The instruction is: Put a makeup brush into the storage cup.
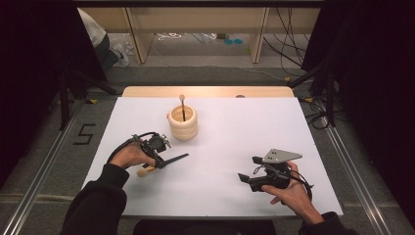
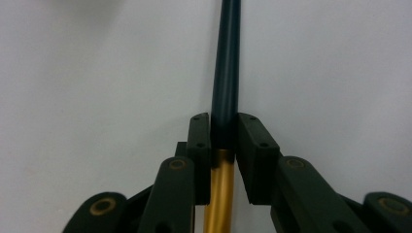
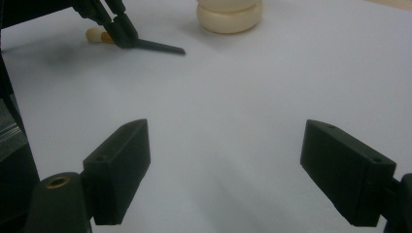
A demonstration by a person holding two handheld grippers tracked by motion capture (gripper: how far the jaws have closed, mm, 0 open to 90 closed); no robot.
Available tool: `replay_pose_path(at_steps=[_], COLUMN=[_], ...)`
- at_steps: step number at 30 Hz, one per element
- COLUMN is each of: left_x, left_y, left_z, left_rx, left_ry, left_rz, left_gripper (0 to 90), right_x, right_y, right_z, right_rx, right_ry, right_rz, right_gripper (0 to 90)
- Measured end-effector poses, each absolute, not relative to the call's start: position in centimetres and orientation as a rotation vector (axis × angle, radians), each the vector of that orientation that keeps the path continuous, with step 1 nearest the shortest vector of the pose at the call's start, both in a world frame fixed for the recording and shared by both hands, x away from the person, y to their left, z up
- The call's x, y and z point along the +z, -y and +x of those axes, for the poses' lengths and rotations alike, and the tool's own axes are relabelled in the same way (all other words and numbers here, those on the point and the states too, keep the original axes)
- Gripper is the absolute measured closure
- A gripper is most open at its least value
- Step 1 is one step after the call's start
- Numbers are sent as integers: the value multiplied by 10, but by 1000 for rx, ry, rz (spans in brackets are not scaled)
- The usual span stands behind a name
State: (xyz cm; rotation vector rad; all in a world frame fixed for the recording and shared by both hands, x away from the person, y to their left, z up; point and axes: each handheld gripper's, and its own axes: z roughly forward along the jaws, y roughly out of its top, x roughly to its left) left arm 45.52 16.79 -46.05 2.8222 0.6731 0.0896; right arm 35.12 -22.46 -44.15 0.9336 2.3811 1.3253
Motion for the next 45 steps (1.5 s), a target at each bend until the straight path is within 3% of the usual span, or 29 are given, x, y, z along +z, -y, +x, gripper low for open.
replay_pose_path(at_steps=[16, 45], left_x=[-460, -444], left_y=[-164, -163], left_z=[455, 441], left_rx=[98, 19], left_ry=[-643, -651], left_rz=[2853, 2717], left_gripper=[781, 782], right_x=[-442, -438], right_y=[224, 220], right_z=[351, 348], right_rx=[1330, 1355], right_ry=[-2384, -2367], right_rz=[931, 884], right_gripper=[190, 187])
